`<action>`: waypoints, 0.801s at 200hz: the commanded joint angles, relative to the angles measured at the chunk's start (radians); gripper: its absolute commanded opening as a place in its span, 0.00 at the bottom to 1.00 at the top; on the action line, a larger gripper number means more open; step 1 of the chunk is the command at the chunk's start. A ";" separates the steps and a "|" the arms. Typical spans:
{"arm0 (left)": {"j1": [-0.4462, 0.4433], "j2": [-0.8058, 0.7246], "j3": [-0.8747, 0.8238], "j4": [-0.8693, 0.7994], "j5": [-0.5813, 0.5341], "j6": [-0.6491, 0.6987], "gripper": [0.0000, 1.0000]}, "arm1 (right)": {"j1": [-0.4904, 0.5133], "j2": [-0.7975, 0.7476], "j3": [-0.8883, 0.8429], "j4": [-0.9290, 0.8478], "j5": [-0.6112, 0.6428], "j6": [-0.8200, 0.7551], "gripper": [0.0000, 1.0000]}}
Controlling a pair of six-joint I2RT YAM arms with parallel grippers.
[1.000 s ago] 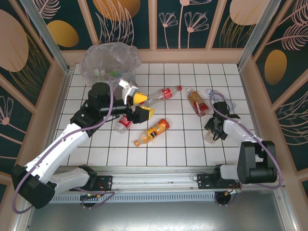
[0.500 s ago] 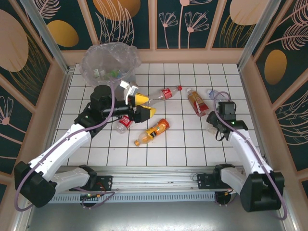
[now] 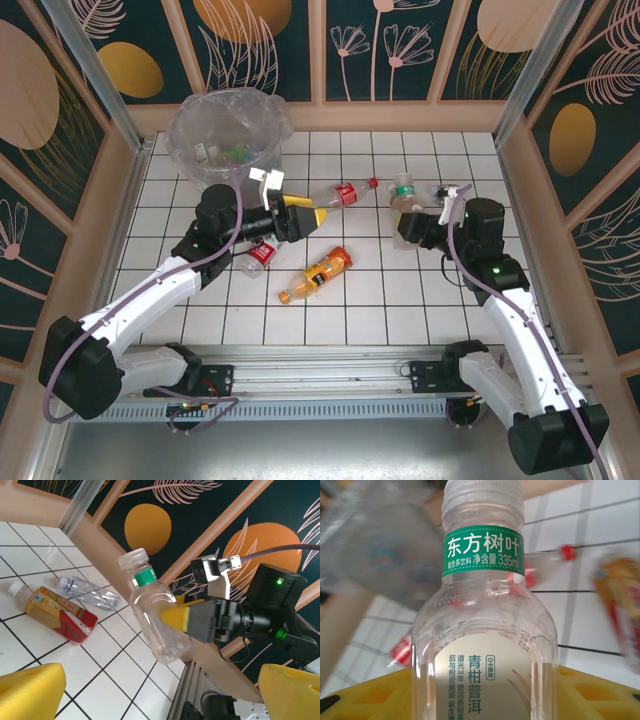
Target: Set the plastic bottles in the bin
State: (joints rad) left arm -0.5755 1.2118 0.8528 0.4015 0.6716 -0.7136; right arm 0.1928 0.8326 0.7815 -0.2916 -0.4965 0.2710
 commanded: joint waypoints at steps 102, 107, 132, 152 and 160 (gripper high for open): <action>-0.037 0.179 0.052 0.503 0.062 -0.289 0.90 | 0.239 0.025 0.021 0.375 -0.408 0.148 0.59; -0.043 0.182 0.056 0.508 0.071 -0.286 0.89 | 0.248 0.031 0.021 0.383 -0.405 0.149 0.59; -0.068 0.186 0.066 0.516 0.109 -0.263 0.85 | 0.279 0.064 0.022 0.405 -0.382 0.148 0.59; -0.072 0.178 0.063 0.494 0.115 -0.243 0.83 | 0.293 0.075 0.022 0.413 -0.359 0.146 0.59; -0.072 0.173 0.062 0.482 0.113 -0.235 0.83 | 0.292 0.075 0.021 0.416 -0.347 0.147 0.59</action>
State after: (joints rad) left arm -0.6159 1.3949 0.8925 0.8398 0.7074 -0.9775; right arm 0.4656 0.8940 0.7898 0.0654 -0.8680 0.4072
